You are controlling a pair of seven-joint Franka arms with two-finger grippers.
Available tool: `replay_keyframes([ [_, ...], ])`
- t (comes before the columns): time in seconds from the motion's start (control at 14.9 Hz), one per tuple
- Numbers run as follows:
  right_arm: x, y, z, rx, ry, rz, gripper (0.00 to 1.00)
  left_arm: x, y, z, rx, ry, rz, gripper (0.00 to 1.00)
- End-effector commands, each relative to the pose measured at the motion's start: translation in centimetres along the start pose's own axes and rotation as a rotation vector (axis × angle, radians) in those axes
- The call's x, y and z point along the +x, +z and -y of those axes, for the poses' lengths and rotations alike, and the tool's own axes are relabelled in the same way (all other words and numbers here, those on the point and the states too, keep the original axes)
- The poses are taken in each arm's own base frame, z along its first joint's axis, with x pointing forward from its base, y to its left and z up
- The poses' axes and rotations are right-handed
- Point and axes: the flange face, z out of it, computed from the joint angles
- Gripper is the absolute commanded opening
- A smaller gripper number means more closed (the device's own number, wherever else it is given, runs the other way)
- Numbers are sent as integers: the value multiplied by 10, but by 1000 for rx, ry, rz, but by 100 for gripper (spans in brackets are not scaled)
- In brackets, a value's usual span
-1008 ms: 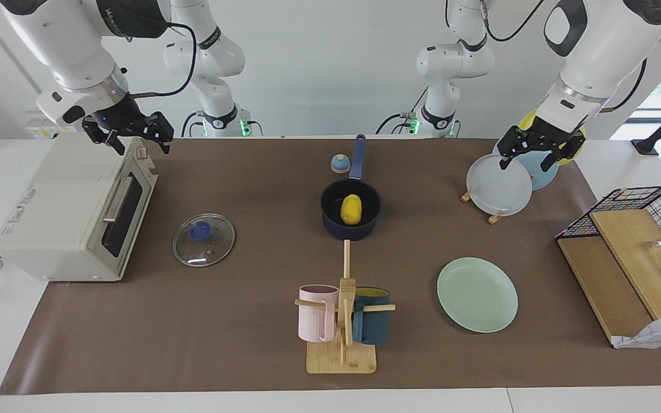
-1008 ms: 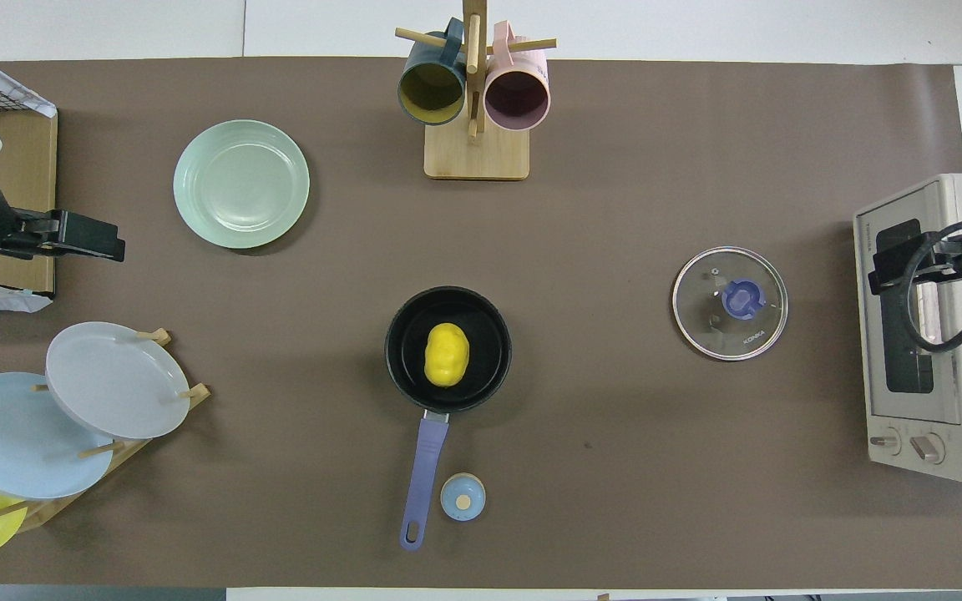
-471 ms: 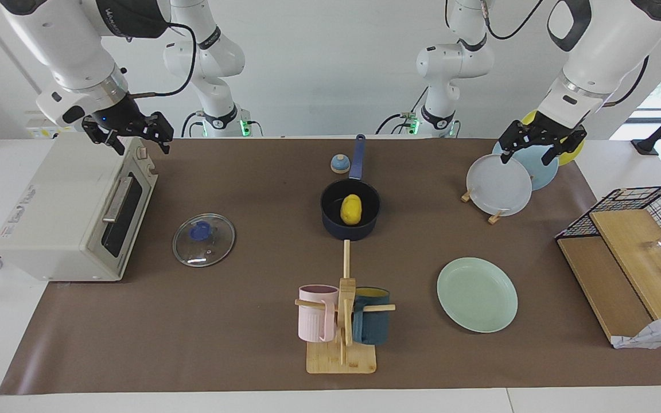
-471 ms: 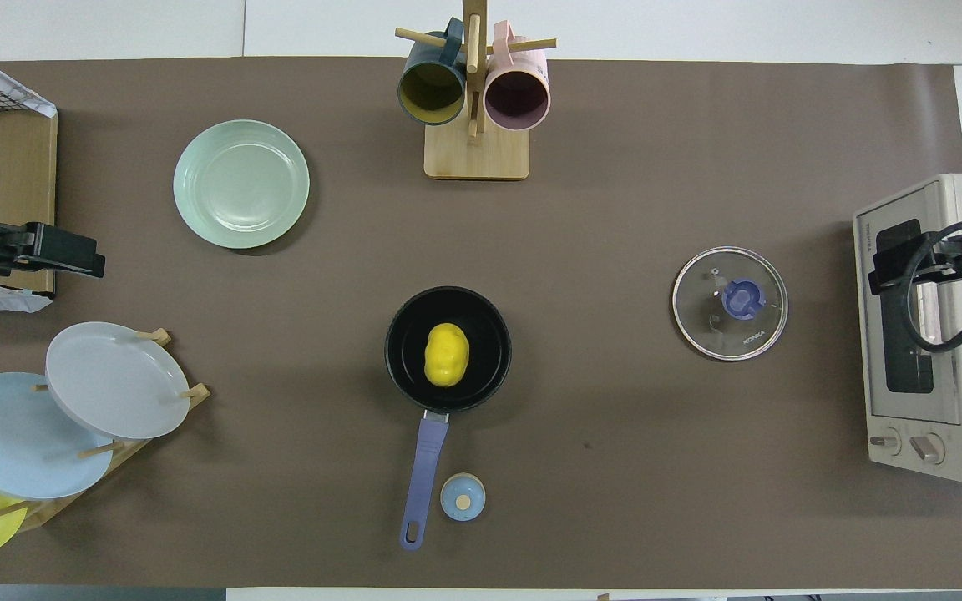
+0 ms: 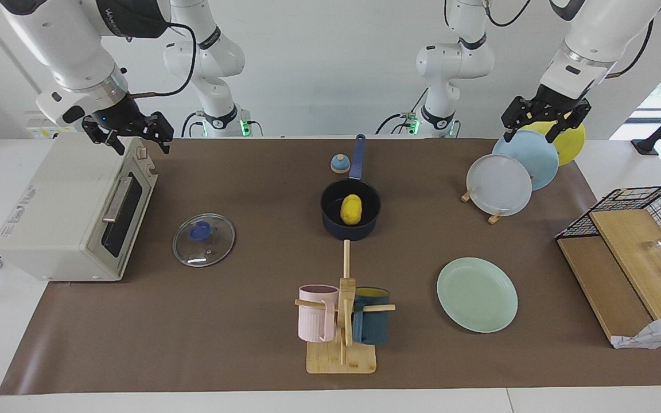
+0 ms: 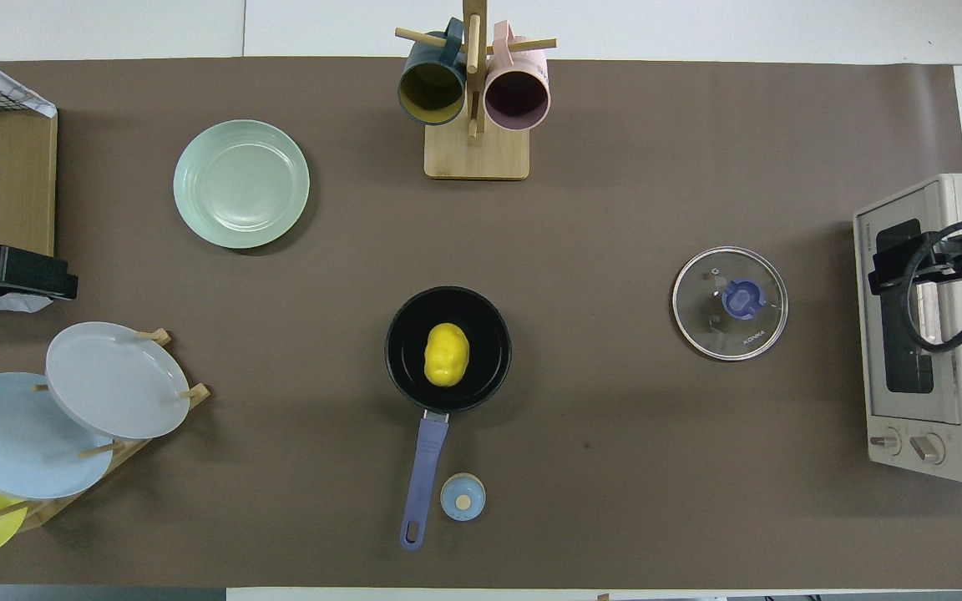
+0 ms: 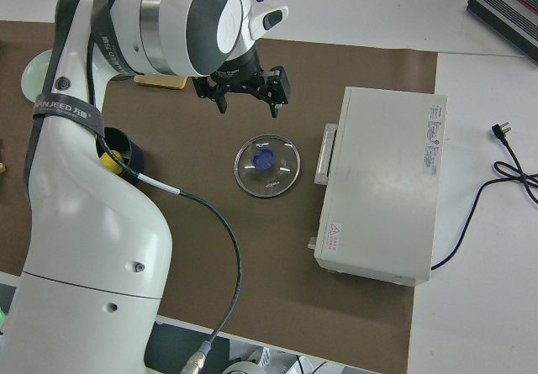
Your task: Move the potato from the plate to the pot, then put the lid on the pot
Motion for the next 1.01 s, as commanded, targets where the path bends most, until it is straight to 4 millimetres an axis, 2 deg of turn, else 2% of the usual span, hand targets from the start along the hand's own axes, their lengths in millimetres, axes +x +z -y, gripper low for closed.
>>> replay_keyframes([
  [0.0, -6, 0, -1, 16, 13, -9, 100, 17, -17, -4, 18, -9, -25, 100],
  [0.13, -6, 0, -1, 16, 13, -9, 100, 25, -18, -3, 18, -12, -7, 100],
  [0.27, -6, 0, -1, 16, 13, -9, 100, 22, -16, -5, 14, -7, 6, 100],
  [0.61, -6, 0, -1, 16, 13, -9, 100, 15, 11, -7, 13, -1, 100, 100],
  [0.94, -6, 0, -1, 16, 13, -9, 100, 13, 9, -10, 14, 5, 101, 100],
])
